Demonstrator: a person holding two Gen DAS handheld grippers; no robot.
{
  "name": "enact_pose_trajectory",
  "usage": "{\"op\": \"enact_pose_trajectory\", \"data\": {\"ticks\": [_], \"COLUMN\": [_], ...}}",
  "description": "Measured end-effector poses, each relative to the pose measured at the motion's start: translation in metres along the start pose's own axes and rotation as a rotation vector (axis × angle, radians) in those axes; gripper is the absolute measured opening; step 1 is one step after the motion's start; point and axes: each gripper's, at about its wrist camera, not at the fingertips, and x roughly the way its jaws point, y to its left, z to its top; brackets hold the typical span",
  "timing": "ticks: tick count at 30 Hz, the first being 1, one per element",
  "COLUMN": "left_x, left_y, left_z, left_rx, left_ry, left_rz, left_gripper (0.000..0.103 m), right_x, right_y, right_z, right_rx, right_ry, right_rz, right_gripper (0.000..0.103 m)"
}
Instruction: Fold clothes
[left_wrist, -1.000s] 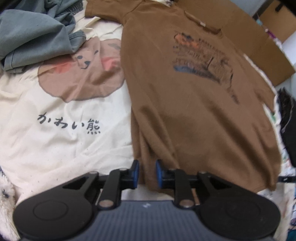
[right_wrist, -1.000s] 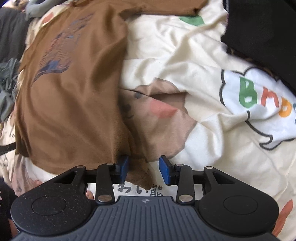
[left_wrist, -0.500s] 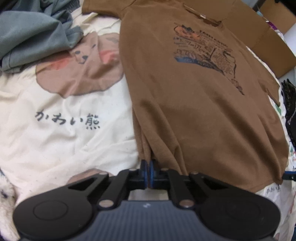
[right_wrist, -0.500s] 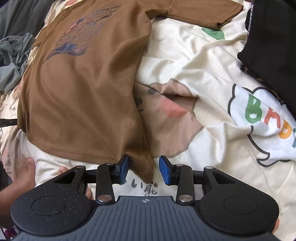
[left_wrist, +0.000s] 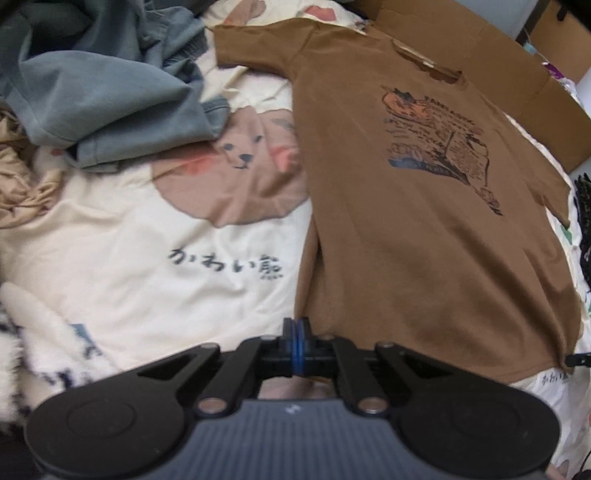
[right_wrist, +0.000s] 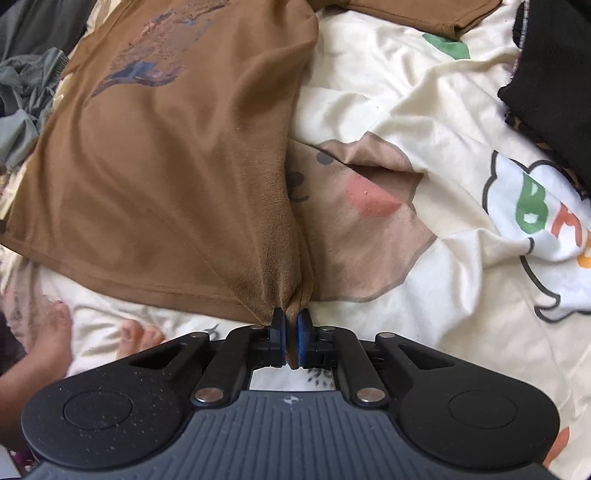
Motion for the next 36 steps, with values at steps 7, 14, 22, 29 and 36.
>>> {"op": "enact_pose_trajectory", "data": {"ticks": [7, 14, 22, 29, 36], "left_x": [-0.015, 0.0, 0.01, 0.017, 0.037], "left_y": [0.007, 0.005, 0.015, 0.022, 0.012], "left_z": [0.0, -0.005, -0.023, -0.029, -0.023], "left_rx": [0.037, 0.049, 0.017, 0.003, 0.003], "left_ry": [0.017, 0.077, 0.1, 0.074, 0.049], "left_rz": [0.093, 0.114, 0.074, 0.06, 0.034], "left_gripper": [0.0, 0.004, 0.008, 0.015, 0.02], "right_x": [-0.032, -0.034, -0.023, -0.021, -0.024], "right_y": [-0.002, -0.001, -0.002, 0.001, 0.005], "right_z": [-0.005, -0.01, -0.01, -0.002, 0.006], "right_rx": [0.071, 0.076, 0.195, 0.165, 0.145], "right_ry": [-0.031, -0.014, -0.013, 0.001, 0.006], "right_rz": [0.017, -0.034, -0.154, -0.208, -0.249], "right_gripper": [0.003, 0.002, 0.001, 0.001, 0.001]}}
